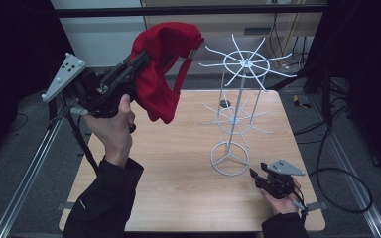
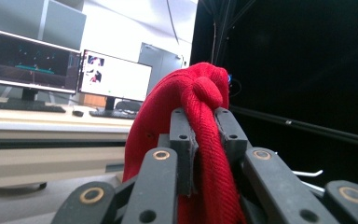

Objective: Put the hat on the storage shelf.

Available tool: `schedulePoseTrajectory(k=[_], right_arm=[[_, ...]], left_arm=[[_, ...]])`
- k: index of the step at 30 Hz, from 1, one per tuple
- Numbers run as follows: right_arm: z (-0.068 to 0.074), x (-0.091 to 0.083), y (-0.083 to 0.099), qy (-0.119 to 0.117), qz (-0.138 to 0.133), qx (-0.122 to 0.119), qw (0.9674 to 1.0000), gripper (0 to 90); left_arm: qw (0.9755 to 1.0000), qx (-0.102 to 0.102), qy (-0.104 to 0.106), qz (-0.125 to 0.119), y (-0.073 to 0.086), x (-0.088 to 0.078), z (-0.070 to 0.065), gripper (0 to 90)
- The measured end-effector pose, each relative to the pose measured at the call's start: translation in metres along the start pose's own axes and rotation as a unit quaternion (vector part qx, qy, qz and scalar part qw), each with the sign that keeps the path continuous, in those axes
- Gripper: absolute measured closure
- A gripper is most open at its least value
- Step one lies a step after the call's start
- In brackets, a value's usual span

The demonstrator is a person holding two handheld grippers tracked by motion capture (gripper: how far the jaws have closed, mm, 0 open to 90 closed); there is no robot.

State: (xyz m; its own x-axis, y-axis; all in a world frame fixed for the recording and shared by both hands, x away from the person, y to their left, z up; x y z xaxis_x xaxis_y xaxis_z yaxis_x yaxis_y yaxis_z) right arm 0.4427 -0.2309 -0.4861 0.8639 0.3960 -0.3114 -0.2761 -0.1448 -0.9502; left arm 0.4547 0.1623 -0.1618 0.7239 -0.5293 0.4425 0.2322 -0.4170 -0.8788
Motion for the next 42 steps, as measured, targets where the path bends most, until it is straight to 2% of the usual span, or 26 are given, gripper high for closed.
schedulePoseTrajectory(k=[4, 6, 11, 19, 24, 32, 35, 38, 42], right_arm=[[0.000, 0.000, 0.000, -0.001, -0.001, -0.002, 1.0000, 50.9], [0.000, 0.000, 0.000, -0.001, 0.000, -0.001, 1.0000, 50.8], [0.000, 0.001, 0.000, -0.001, 0.001, -0.003, 1.0000, 50.8], [0.000, 0.001, 0.001, -0.002, 0.003, -0.002, 1.0000, 50.8], [0.000, 0.001, 0.001, -0.003, 0.005, -0.002, 1.0000, 50.8], [0.001, 0.001, 0.001, -0.006, 0.009, -0.002, 0.9999, 50.8], [0.001, 0.002, 0.001, -0.005, 0.009, -0.004, 0.9999, 50.8], [0.002, 0.002, 0.002, -0.005, 0.010, -0.003, 0.9999, 50.6], [0.002, 0.002, 0.002, -0.007, 0.011, -0.006, 0.9999, 50.4]], left_arm=[[1.0000, -0.003, 0.007, -0.004, -0.001, -0.002, -0.003, 79.6], [0.9998, -0.013, 0.015, -0.008, -0.002, -0.004, -0.005, 79.6], [0.9996, -0.015, 0.023, -0.009, -0.002, -0.004, -0.008, 79.6], [0.9993, -0.021, 0.031, 0.003, 0.008, 0.006, -0.012, 79.5], [0.9992, -0.023, 0.029, 0.018, 0.020, 0.010, -0.011, 79.4], [0.9983, -0.034, 0.031, 0.037, 0.034, 0.006, -0.003, 78.8], [0.9974, -0.038, 0.032, 0.051, 0.042, 0.003, 0.000, 78.4], [0.9963, -0.034, 0.027, 0.074, 0.055, 0.001, 0.005, 78.2], [0.9952, -0.031, 0.018, 0.091, 0.068, 0.001, 0.009, 78.0]])
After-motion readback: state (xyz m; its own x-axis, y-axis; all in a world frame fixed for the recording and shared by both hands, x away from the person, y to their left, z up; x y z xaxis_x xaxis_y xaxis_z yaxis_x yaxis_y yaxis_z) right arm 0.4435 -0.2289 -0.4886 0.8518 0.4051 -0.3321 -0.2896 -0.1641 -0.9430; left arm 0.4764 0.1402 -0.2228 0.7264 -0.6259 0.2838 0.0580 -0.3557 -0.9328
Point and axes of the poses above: each handheld gripper's, and its own axes: x roughly forward along the jaws, y roughly out of its underside, z roughly to its left, the point moved 2 cm from there along x, roughly forward along the jaws, and after that the axes turned 13 degrees about -z, right-handed, at the moved point
